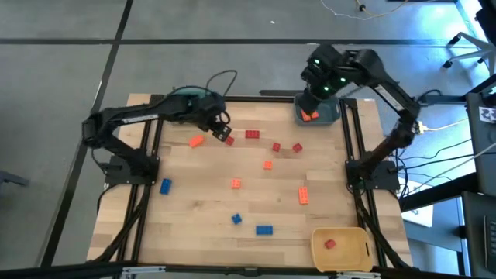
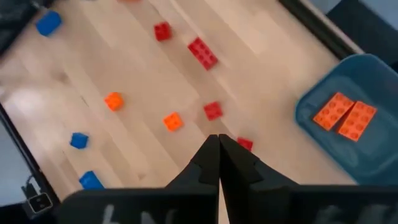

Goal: Sort & place blocks by color
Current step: Put the red game piece into the yellow bin

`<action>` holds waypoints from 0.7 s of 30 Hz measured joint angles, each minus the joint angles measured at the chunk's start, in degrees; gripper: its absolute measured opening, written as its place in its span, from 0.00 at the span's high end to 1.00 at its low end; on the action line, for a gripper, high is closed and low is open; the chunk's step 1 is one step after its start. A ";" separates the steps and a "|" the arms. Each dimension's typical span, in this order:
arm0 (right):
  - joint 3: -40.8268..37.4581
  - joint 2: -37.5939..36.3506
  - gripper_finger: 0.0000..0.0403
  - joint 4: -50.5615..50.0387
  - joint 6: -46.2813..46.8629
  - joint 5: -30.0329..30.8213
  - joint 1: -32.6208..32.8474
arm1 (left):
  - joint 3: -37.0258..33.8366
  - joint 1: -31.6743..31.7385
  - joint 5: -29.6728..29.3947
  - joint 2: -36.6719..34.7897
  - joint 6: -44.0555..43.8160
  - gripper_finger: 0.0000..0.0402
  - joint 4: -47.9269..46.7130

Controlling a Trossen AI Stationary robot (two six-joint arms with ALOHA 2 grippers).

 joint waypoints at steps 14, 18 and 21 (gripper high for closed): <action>0.00 -6.17 1.00 0.23 3.20 5.44 6.43 | -0.04 -1.25 1.28 18.12 1.85 0.51 8.41; 0.00 -6.17 1.00 0.23 3.01 5.35 8.09 | -0.04 -2.11 -0.52 20.97 1.13 0.51 9.49; 0.00 -6.17 1.00 0.23 3.01 5.08 9.26 | -0.04 -2.93 -5.35 22.02 0.96 0.51 10.25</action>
